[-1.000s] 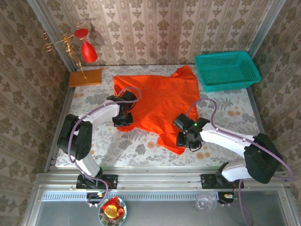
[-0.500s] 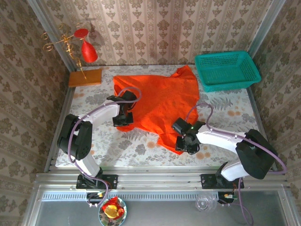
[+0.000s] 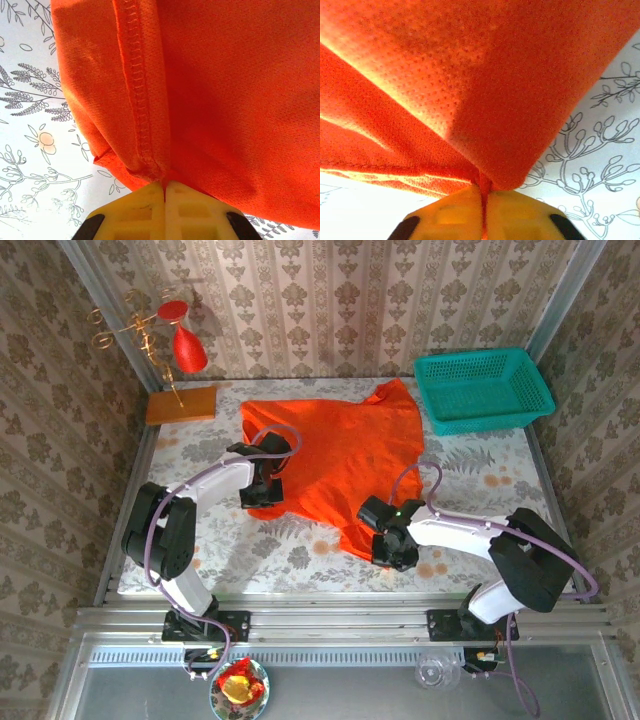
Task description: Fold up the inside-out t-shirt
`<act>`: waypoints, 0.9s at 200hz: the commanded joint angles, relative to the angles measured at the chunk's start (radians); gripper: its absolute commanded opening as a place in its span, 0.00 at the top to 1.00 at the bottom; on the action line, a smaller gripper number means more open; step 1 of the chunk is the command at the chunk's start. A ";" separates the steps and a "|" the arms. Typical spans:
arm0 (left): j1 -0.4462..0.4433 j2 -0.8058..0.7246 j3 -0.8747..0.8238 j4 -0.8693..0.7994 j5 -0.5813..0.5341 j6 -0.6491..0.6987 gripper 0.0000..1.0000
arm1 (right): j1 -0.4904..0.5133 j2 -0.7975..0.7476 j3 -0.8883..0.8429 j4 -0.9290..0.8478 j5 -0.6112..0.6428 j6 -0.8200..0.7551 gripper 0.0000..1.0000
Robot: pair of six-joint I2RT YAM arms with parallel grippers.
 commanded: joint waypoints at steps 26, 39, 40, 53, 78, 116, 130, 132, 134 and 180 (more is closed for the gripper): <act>0.009 -0.129 0.002 0.082 -0.006 0.146 1.00 | -0.036 -0.139 0.181 -0.118 0.167 -0.059 1.00; 0.011 -0.174 0.008 0.118 -0.001 0.211 1.00 | -0.085 -0.187 0.240 -0.141 0.199 -0.099 1.00; 0.012 -0.178 0.008 0.121 0.001 0.217 1.00 | -0.089 -0.192 0.243 -0.142 0.202 -0.103 1.00; 0.017 -0.224 0.013 0.154 0.007 0.283 1.00 | -0.150 -0.238 0.303 -0.142 0.217 -0.152 1.00; 0.061 -0.315 0.019 0.207 0.051 0.376 1.00 | -0.296 -0.284 0.454 -0.162 0.220 -0.253 1.00; 0.247 -0.493 -0.020 0.355 0.290 0.463 1.00 | -0.515 -0.292 0.677 -0.189 0.218 -0.374 1.00; 0.326 -0.545 -0.012 0.390 0.379 0.472 1.00 | -0.582 -0.295 0.745 -0.192 0.214 -0.398 1.00; 0.336 -0.552 -0.010 0.395 0.393 0.473 1.00 | -0.592 -0.296 0.753 -0.192 0.213 -0.400 1.00; 0.346 -0.558 -0.009 0.398 0.406 0.474 1.00 | -0.600 -0.297 0.763 -0.191 0.211 -0.401 1.00; 0.564 -0.616 0.114 0.496 0.713 0.416 1.00 | -0.724 -0.238 1.043 -0.194 0.160 -0.445 1.00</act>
